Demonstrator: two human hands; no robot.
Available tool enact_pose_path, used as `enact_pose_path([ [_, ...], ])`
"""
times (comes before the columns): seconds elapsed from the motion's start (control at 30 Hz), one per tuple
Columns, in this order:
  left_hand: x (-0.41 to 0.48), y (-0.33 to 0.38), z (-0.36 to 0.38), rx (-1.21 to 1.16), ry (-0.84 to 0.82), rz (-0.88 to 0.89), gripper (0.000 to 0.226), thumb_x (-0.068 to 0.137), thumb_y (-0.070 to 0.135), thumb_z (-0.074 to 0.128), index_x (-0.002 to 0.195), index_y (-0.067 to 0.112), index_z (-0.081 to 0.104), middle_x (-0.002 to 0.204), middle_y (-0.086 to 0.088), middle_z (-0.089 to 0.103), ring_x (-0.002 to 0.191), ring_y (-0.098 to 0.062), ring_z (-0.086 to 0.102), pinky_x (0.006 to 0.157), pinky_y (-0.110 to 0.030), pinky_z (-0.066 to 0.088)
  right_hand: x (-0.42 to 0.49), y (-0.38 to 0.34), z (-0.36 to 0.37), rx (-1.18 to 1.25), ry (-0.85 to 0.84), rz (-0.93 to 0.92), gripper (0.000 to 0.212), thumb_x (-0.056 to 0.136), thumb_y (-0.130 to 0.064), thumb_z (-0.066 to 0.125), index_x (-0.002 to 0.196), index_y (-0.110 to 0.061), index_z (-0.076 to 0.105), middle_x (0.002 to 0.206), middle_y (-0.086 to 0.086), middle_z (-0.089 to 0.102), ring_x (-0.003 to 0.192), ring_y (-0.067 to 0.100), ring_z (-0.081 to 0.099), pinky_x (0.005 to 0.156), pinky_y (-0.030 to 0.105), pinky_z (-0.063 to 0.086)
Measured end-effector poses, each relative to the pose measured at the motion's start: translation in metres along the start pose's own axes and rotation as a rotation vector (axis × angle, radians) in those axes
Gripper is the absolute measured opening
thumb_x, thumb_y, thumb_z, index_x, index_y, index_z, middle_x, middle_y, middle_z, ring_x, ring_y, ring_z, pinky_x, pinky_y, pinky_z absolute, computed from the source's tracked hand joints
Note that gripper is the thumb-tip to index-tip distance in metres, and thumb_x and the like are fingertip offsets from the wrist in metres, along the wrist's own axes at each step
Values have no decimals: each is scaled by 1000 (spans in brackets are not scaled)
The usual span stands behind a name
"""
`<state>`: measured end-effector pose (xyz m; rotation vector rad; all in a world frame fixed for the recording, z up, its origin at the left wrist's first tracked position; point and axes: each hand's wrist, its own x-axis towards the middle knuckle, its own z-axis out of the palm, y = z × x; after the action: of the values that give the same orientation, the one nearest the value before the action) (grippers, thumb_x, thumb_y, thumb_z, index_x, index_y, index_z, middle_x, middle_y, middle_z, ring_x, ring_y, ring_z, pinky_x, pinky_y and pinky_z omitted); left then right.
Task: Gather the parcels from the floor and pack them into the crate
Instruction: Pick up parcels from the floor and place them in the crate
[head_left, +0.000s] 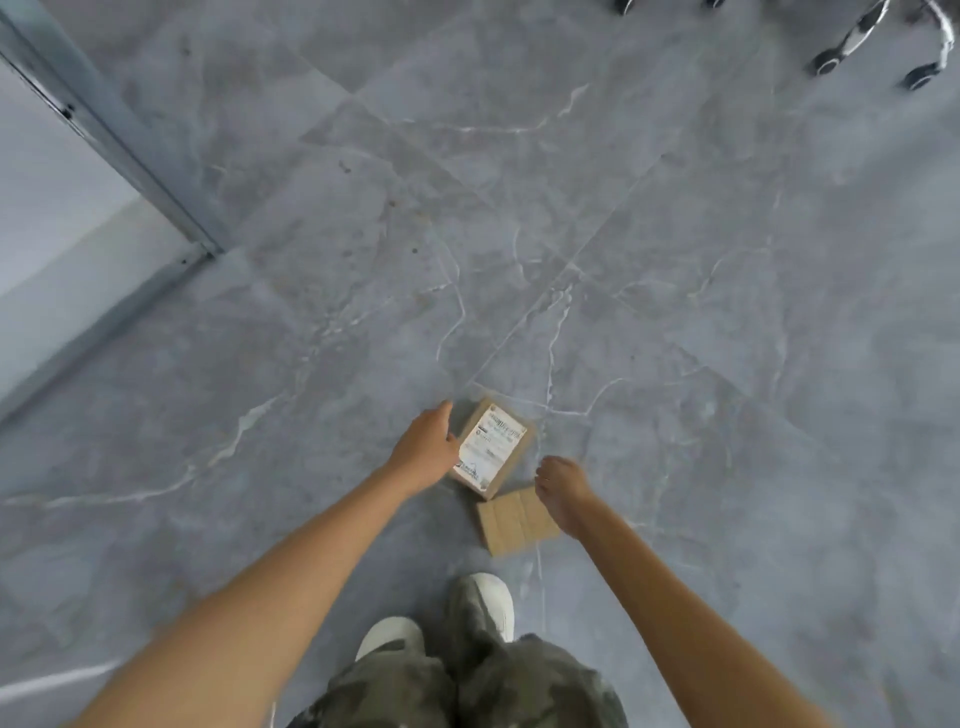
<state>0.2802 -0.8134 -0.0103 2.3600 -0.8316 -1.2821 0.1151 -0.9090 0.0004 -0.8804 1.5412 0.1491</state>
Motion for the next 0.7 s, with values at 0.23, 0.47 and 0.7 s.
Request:
enact_pose_path([
  [0.23, 80, -69, 98, -56, -159, -111, 45, 85, 3, 47, 130, 5, 41, 134, -16, 50, 121, -29, 50, 95, -34, 43, 115, 43, 46, 129, -152, 67, 19, 96, 3, 37, 99, -6, 53, 90, 7, 61, 77, 20, 60, 44, 26, 51],
  [0.47, -5, -22, 32, -305, -78, -169, 37, 90, 11, 55, 126, 11, 47, 125, -5, 58, 111, -20, 54, 81, -24, 40, 13, 0, 29, -18, -153, -156, 40, 95, -5, 43, 132, -19, 46, 116, 4, 59, 96, 16, 59, 68, 26, 45],
  [0.7, -173, 110, -139, -646, 183, -120, 18, 89, 11, 56, 98, 25, 51, 119, -1, 59, 97, -14, 58, 88, -38, 52, -236, -115, -4, -85, -50, -588, 56, 93, -7, 55, 144, -23, 37, 131, 0, 39, 114, 13, 49, 98, 31, 46],
])
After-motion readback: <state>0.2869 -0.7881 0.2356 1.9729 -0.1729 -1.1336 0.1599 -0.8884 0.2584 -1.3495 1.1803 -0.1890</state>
